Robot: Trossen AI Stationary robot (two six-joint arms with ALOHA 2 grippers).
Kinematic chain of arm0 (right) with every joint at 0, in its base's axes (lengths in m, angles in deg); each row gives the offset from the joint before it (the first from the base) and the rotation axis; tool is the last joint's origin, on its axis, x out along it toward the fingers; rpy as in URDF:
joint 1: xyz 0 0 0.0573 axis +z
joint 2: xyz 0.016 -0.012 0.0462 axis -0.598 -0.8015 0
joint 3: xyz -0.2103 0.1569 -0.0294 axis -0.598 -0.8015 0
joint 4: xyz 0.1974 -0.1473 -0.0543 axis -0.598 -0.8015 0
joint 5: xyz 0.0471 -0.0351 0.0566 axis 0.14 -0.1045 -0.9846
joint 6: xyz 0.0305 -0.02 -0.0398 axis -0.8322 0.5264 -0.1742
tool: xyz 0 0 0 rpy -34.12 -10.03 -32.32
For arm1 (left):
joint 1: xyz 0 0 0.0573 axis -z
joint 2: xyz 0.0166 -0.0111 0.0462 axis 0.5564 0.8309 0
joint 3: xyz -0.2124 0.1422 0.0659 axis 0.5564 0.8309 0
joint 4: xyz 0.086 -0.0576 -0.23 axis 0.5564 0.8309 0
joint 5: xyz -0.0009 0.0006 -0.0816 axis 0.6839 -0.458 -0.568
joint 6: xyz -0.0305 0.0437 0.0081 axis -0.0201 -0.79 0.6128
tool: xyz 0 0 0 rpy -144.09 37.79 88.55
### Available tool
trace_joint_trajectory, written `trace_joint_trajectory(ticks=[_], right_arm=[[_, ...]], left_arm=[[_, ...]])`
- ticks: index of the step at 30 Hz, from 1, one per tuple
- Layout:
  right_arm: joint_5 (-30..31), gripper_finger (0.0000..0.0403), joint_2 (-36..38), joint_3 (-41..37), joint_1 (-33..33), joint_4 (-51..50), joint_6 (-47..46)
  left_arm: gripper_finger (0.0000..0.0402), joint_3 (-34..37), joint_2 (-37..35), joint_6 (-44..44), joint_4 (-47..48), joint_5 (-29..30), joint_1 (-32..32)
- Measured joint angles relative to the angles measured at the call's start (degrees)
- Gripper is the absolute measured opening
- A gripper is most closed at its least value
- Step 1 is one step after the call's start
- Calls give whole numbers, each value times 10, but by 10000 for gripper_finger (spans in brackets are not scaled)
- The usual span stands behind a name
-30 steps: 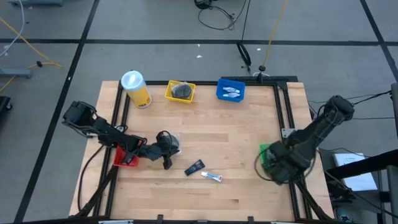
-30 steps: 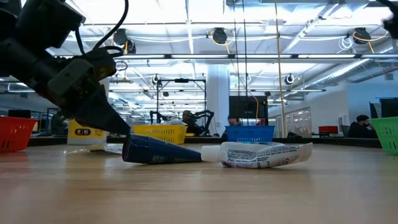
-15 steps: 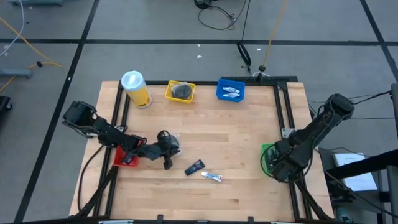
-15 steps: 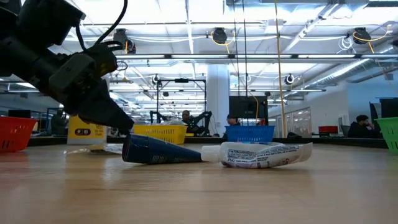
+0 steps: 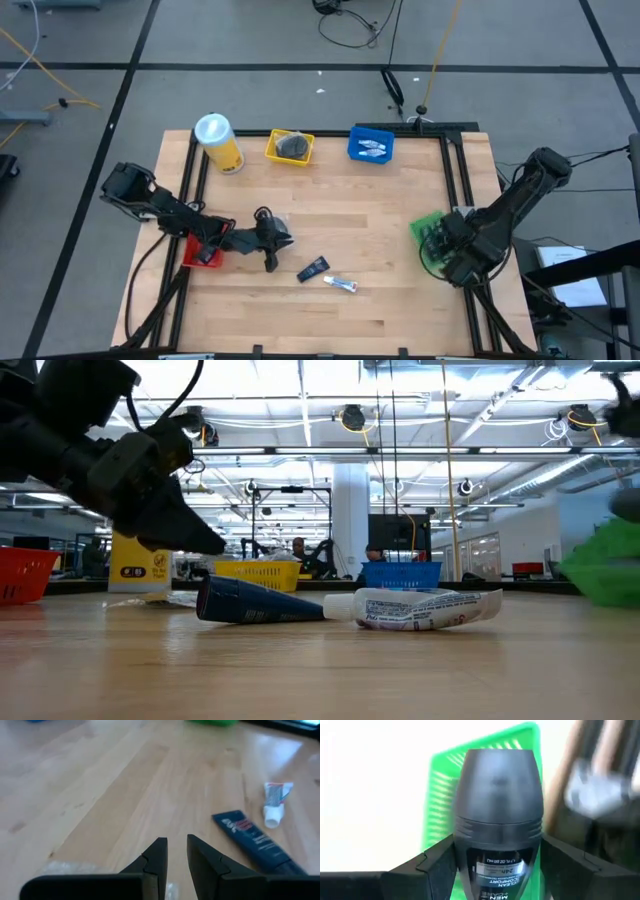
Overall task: Pick & Place Travel size toiletries
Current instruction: Put the gray deodorant into the green bin
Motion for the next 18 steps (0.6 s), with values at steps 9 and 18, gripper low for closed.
trace_joint_trajectory(ticks=[9, 18], right_arm=[[143, 246, 2, -11, -53, 89, 135], [36, 246, 3, -44, -64, 129, 150]], left_arm=[[72, -30, 0, -87, -55, -27, -7], [72, -47, 0, -93, -50, -27, -7]])
